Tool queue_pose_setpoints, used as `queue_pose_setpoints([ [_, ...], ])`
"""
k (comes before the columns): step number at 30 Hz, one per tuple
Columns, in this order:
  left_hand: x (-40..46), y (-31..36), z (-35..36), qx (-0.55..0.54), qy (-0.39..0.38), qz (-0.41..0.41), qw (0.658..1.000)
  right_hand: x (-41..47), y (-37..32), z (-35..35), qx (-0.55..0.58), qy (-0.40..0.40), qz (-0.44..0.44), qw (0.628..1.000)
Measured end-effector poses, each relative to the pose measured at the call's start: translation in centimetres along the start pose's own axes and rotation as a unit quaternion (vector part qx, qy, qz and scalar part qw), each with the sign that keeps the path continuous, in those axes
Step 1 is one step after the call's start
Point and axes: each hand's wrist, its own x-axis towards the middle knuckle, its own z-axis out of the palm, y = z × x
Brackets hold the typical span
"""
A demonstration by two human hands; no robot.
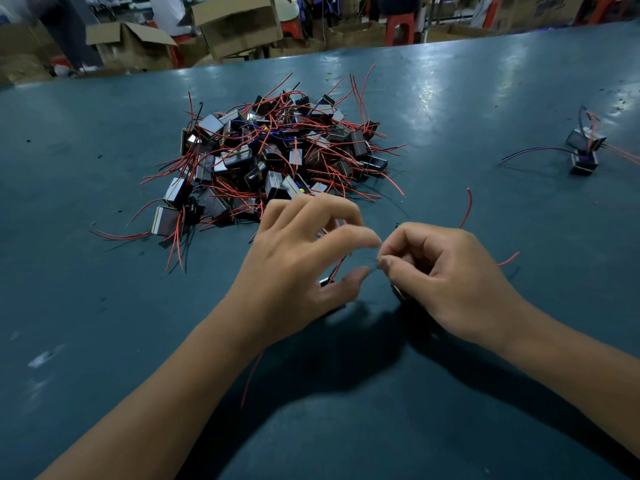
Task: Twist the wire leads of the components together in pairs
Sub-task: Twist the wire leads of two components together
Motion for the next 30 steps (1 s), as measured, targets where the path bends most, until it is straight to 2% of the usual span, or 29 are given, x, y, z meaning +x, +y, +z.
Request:
queue_pose_setpoints([
  [4, -0.1, 0.1, 0.2, 0.064, 0.013, 0.048, 0.997, 0.2, 0.1, -0.2, 0.039, -0.011, 0.010, 0.999],
  [10, 0.1, 0.2, 0.4, 0.087, 0.048, 0.054, 0.994, 0.3, -0.1, -0.2, 0.080, -0.016, 0.036, 0.996],
  [19, 0.3, 0.7, 0.5, 0.082, 0.037, 0.055, 0.994, 0.1, -0.1, -0.1, 0.046, -0.013, 0.013, 0.999],
  [22, 0.3, 1.1, 0.4, 0.033, 0.006, 0.006, 0.999, -0.2, -0.3, -0.2, -0.019, -0.001, -0.044, 0.999],
  [24, 0.4, 1.6, 0.1, -0.047, -0.039, -0.075, 0.995, -0.5, -0.6, -0.4, -0.116, 0.011, -0.109, 0.987],
  [25, 0.5, 1.8, -0.1, -0.110, -0.067, -0.127, 0.984, -0.5, -0.8, -0.4, -0.176, 0.016, -0.144, 0.974],
  [27, 0.8, 1.8, -0.7, -0.248, -0.101, -0.217, 0.939, -0.5, -1.0, -0.6, -0.252, 0.021, -0.191, 0.948],
  [28, 0.9, 1.8, -1.0, -0.286, -0.111, -0.238, 0.922, -0.6, -1.1, -0.6, -0.255, 0.022, -0.196, 0.946],
  [29, 1.0, 1.8, -1.2, -0.290, -0.118, -0.237, 0.920, -0.6, -1.1, -0.6, -0.240, 0.024, -0.189, 0.952],
  [30, 0.9, 1.9, -1.4, -0.257, -0.117, -0.214, 0.935, -0.6, -1.1, -0.6, -0.214, 0.025, -0.174, 0.961],
])
